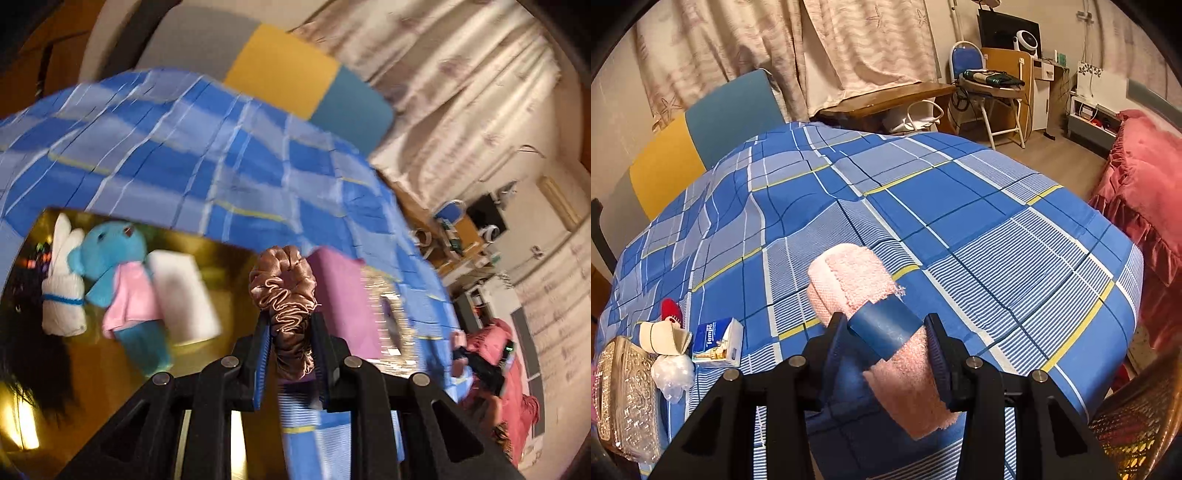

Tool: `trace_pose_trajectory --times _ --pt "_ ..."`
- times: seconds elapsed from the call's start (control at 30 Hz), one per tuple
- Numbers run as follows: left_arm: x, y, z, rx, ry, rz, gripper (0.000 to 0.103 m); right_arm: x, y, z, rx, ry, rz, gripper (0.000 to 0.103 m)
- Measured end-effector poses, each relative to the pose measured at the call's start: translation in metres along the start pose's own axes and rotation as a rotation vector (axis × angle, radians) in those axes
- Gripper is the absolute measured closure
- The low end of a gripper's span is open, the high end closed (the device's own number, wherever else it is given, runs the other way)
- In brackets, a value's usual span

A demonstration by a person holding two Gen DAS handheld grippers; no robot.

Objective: Organize soft objects
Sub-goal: 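Carry the scrunchie into the gold tray and open the left tool while the right tool holds the sock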

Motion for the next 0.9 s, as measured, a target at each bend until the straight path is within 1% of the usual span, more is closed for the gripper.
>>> trace_pose_trajectory --times 0.13,0.2,0.27,0.33,0.37,0.4,0.43,0.5,0.57,0.63,0.7,0.8,0.9 --pt "-0.012 0.019 -0.026 0.027 0.057 0.027 0.083 0.002 0.005 0.006 0.036 -0.021 0.005 0.059" --pt "-0.012 0.026 -0.041 0.064 0.074 0.022 0.083 0.003 0.008 0.010 0.059 -0.034 0.002 0.059" --pt "-0.012 0.029 -0.053 0.056 0.092 0.022 0.083 0.005 0.010 0.012 0.069 -0.045 0.006 0.059" --pt "-0.011 0.035 -0.065 0.074 0.105 0.034 0.082 0.005 0.011 0.012 0.066 -0.047 0.008 0.059" --pt "-0.011 0.037 -0.071 0.069 0.114 0.035 0.082 0.005 0.010 0.011 0.065 -0.043 0.006 0.059" --pt "-0.012 0.039 -0.076 0.074 0.123 0.042 0.080 0.005 0.010 0.010 0.063 -0.039 0.004 0.059" --pt "-0.011 0.041 -0.078 0.084 0.126 0.052 0.073 0.005 0.009 0.010 0.062 -0.039 0.004 0.059" --pt "-0.011 0.046 -0.083 0.091 0.130 0.075 0.063 0.005 0.009 0.010 0.064 -0.039 0.004 0.059" --pt "-0.013 0.050 -0.084 0.092 0.138 0.103 0.062 0.006 0.009 0.010 0.065 -0.043 0.006 0.059" --pt "-0.012 0.050 -0.080 0.086 0.129 0.108 0.060 0.006 0.009 0.010 0.067 -0.047 0.009 0.059" --pt "-0.011 0.050 -0.072 0.081 0.104 0.108 0.060 0.007 0.010 0.012 0.066 -0.060 0.015 0.059" --pt "-0.012 0.045 -0.054 0.081 0.071 0.087 0.060 0.009 0.017 0.020 0.077 -0.095 0.043 0.059" --pt "-0.018 0.037 -0.038 0.096 0.068 0.037 0.060 0.010 0.026 0.032 0.083 -0.132 0.068 0.059"
Point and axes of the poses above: each gripper's, at about its wrist camera, not at the fingertips, and z roughly against the way its jaws point, y to its left, x to its top, the point moved 7 cm from there along -z, roughly the way its jaws point, and after that the axes turned 11 degrees about -z, right-handed, at the moved point
